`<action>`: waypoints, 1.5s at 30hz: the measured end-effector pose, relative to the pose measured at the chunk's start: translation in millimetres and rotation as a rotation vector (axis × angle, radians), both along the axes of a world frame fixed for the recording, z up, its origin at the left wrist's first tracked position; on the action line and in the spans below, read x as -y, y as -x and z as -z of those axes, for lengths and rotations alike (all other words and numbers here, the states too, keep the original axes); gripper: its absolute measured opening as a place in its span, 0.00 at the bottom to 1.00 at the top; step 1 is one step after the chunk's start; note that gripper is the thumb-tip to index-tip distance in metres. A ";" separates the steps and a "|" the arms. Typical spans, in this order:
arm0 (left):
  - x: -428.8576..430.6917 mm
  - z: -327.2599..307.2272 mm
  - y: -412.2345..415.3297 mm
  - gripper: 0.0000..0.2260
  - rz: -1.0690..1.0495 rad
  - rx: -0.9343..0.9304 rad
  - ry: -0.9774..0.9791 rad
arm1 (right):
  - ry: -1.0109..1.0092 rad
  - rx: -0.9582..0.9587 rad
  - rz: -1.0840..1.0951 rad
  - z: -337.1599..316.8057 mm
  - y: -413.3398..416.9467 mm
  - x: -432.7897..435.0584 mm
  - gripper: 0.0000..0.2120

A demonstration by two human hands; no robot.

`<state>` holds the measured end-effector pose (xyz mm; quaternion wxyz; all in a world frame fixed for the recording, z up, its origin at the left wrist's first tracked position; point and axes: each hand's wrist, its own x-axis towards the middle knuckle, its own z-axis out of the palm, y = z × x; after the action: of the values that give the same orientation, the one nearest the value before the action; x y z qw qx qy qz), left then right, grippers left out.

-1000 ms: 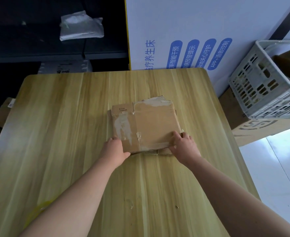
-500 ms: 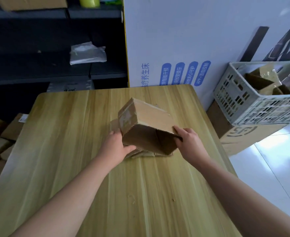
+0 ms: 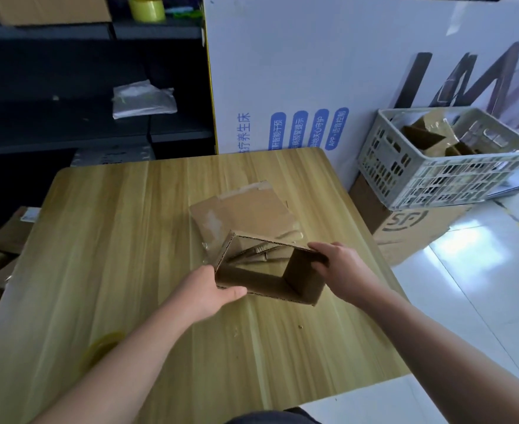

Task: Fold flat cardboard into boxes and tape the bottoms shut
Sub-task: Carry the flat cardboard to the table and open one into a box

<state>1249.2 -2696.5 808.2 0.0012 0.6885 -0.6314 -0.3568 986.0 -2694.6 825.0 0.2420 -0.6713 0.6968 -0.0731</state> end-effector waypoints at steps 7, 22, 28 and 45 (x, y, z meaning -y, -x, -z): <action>-17.1 23.1 9.0 0.36 -0.029 -0.017 -0.166 | -0.122 -0.043 -0.031 6.5 5.9 -4.2 0.18; -28.1 24.3 48.7 0.26 -0.224 -0.093 -0.275 | -0.242 0.066 -0.080 2.6 31.0 28.2 0.20; -33.2 26.0 54.7 0.31 -0.238 0.210 -0.076 | -0.158 0.210 -0.003 18.9 42.4 16.0 0.31; -40.0 24.1 71.4 0.11 -0.638 -0.252 0.228 | 0.096 0.393 0.113 41.5 56.8 -27.3 0.15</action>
<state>1177.8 -2656.4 784.1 0.2672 0.7969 -0.4154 -0.3478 929.2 -2667.4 783.5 0.3364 -0.6148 0.6684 -0.2490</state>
